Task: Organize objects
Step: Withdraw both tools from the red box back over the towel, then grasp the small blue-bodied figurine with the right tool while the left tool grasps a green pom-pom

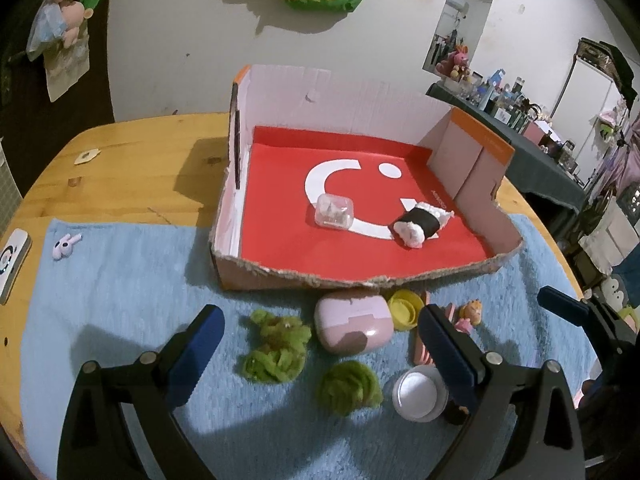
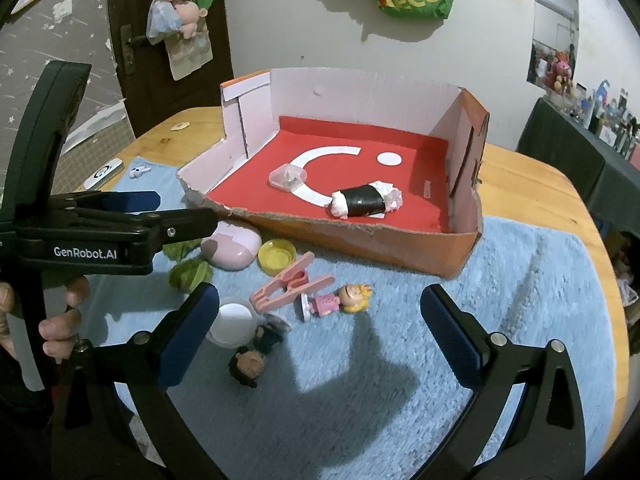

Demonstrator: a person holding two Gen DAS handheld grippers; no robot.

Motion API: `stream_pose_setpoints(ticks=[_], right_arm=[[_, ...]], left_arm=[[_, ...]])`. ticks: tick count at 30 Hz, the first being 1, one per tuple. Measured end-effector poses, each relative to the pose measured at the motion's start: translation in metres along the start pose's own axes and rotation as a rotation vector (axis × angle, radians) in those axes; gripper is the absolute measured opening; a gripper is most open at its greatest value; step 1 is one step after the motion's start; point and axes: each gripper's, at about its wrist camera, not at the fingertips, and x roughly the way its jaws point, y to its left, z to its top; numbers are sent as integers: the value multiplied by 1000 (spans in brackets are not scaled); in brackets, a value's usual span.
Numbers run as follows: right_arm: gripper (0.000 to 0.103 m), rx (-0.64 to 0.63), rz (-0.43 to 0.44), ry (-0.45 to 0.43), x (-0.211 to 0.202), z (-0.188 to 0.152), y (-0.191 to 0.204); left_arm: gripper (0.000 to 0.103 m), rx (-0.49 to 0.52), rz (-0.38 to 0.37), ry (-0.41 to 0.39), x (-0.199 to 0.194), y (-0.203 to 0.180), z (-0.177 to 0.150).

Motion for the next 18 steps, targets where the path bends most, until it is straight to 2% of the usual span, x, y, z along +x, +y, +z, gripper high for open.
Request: stream_pose_setpoints(ticks=[12,16,18], right_arm=[[103,3,3,21,-2,-13,5],[101,14,6,24,-3,-18,6],[92,15,13,26,-4,-20,7]], left_arm=[[99,37,-7,-11,-7,-6,-20],[90,38,-22,-12,-9,-5,-24],[85,40,-32,-11,-10,-6,-26]])
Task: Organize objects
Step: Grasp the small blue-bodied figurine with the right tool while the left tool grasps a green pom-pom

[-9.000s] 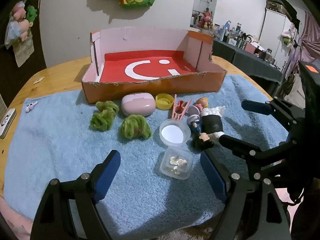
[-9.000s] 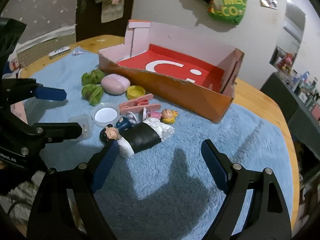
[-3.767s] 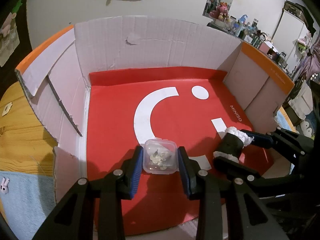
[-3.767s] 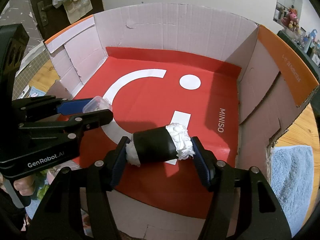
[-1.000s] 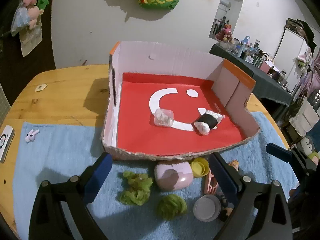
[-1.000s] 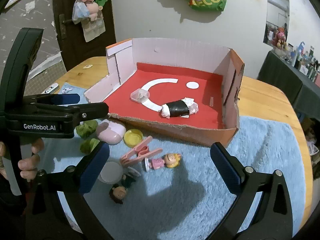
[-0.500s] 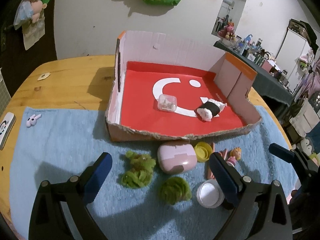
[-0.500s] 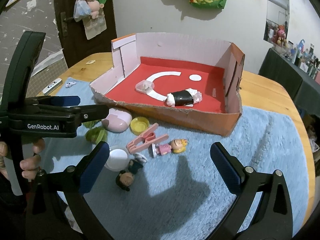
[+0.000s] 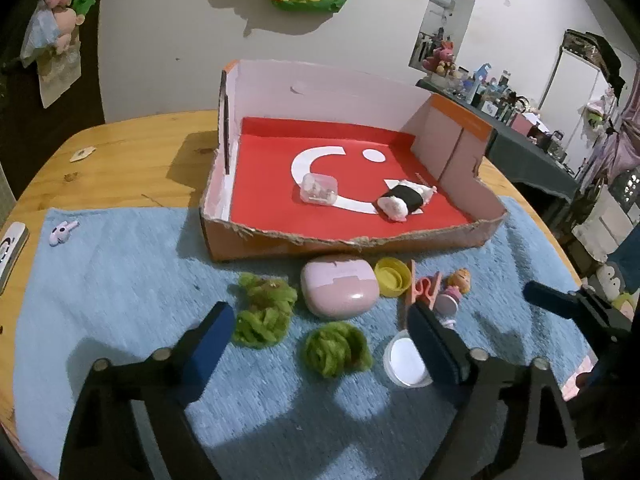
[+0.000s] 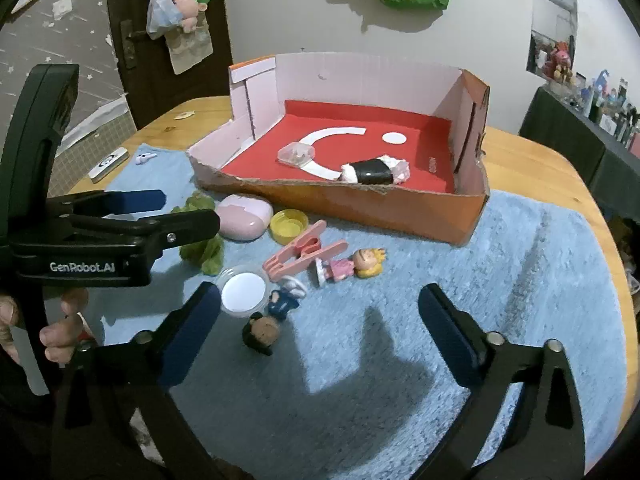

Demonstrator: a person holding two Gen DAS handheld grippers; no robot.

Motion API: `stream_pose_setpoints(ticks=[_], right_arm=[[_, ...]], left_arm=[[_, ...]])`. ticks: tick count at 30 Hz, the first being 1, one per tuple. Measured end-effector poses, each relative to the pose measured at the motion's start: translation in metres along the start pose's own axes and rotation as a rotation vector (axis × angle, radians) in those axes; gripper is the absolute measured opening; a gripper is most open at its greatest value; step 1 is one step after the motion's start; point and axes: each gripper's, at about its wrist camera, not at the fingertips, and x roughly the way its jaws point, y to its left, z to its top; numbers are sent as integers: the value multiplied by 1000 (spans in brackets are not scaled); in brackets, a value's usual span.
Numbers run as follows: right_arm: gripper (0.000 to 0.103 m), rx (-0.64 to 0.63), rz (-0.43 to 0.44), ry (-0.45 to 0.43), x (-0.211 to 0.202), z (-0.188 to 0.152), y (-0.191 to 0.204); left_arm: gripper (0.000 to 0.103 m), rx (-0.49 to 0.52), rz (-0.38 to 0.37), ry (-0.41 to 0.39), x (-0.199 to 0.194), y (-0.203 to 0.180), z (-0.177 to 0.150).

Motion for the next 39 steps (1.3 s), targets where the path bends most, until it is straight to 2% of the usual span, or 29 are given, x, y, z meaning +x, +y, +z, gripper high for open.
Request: stream_pose_setpoints(ticks=[1,7,15,21,23,31,34,36,39], right_arm=[[84,-1,3,3,0,-1,1],[68,-8,24,23,1,-8,8],[57,-5,56,49,6,-19,14],[44,-5,80,65,12,-24,19],[36,-7,94,74,15,-25,21],[31,-14,99,80,24,-24,24],[26,-27,82,73,25,-24,25],[22,-21,86,70,24,-24,23],[22,-17,90,72,24,-25,22]], left_arm=[[82,4,-8,1,-1,-1,-2],[68,33,-39,10,0,-9,-9],[51,47,-67,38,6,-13,-17],[49,44,-73,45,9,-12,-19],[48,39,-73,48,11,-10,-20],[47,17,-79,64,18,-3,-22],[47,15,-79,65,20,-2,-20],[44,12,-78,64,20,-2,-19],[41,9,-77,64,21,0,-19]])
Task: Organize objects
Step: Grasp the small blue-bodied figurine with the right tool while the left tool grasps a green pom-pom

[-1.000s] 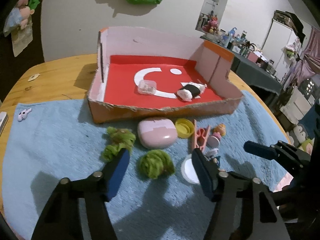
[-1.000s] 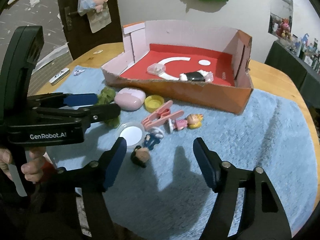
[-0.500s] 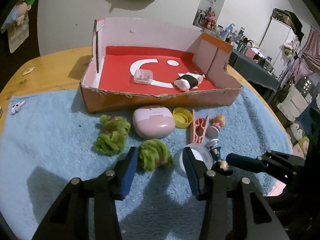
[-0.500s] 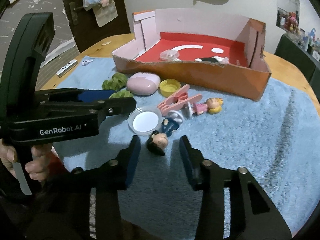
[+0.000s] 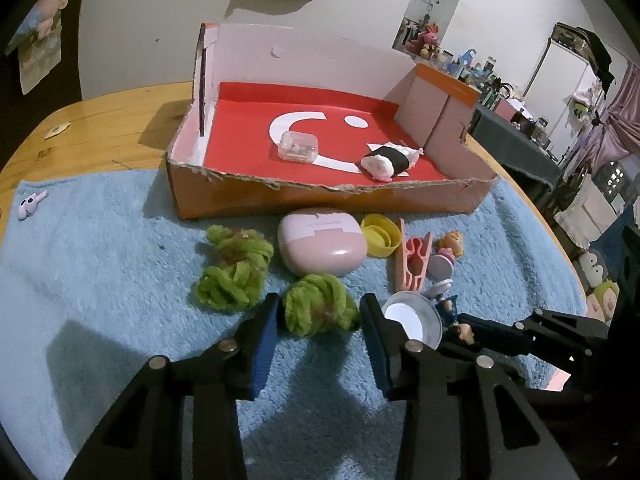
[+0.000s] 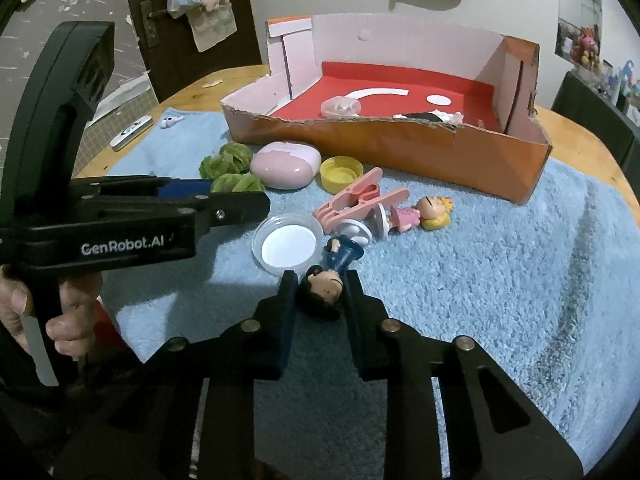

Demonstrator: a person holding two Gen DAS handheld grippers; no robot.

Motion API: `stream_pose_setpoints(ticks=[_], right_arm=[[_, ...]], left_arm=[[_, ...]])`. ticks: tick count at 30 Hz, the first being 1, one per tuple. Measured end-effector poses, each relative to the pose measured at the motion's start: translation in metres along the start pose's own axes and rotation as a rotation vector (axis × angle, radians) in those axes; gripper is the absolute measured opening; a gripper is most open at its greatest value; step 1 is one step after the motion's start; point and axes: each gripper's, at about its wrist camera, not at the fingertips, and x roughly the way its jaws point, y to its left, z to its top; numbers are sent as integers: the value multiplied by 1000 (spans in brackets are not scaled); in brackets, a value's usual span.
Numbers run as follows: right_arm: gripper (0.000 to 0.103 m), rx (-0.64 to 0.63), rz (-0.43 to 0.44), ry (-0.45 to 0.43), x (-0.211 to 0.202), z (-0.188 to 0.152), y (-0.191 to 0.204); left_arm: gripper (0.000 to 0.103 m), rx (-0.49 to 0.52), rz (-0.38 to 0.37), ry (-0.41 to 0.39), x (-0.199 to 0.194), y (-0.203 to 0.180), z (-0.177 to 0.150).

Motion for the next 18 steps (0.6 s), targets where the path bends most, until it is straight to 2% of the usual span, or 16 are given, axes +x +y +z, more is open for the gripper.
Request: stream_pose_setpoints(ticks=[5,18], right_arm=[[22,0,7,4,-2,0,0],[22,18,52,-42,-15,3,1]], left_arm=[[36,-1,2,-4,-1,1,-1],[34,-12,-9,-29,-12,-1,-1]])
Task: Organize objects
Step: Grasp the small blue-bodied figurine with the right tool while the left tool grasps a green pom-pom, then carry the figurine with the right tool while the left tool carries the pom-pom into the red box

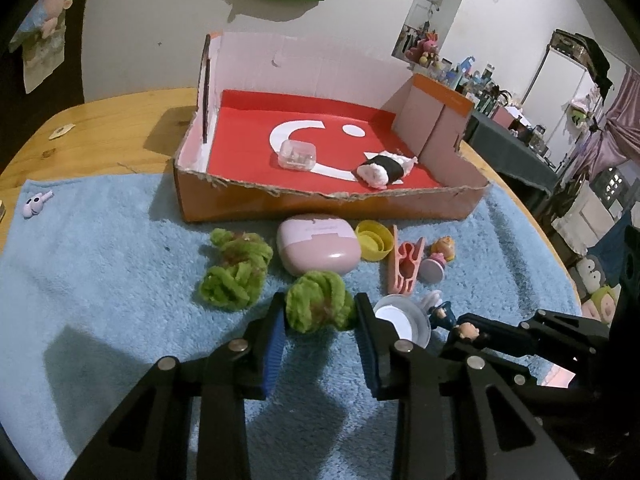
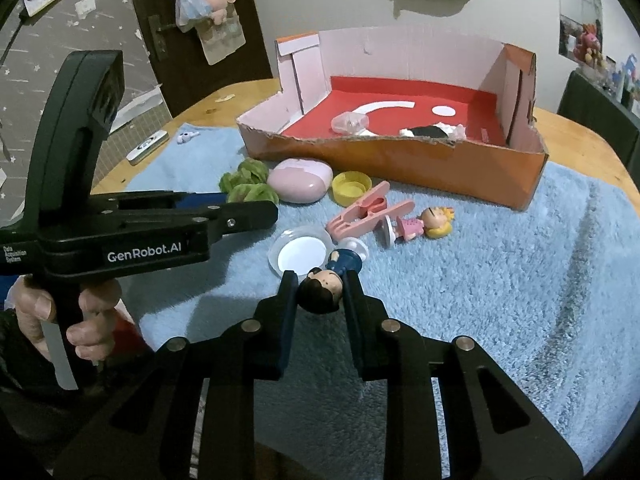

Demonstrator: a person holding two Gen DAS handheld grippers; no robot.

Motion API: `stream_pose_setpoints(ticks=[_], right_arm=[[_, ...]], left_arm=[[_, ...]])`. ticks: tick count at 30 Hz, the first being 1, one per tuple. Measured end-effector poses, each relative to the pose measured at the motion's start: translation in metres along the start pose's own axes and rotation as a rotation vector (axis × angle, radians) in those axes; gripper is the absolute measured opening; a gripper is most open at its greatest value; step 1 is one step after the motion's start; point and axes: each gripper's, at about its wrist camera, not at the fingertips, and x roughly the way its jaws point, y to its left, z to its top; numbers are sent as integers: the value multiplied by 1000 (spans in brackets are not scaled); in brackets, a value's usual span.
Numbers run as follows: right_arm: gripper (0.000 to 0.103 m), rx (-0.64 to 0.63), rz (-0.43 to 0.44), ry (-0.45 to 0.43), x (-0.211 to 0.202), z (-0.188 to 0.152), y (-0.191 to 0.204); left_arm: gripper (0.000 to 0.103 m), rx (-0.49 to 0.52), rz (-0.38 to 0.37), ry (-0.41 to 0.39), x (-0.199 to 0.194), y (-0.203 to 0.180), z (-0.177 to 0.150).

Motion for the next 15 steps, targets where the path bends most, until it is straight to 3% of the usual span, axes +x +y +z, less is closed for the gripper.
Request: stream_pose_setpoints(ticks=[15], right_arm=[[22,-17,13,-70,-16,16,4]], left_arm=[[34,10,-17,-31,-11,-5,5]])
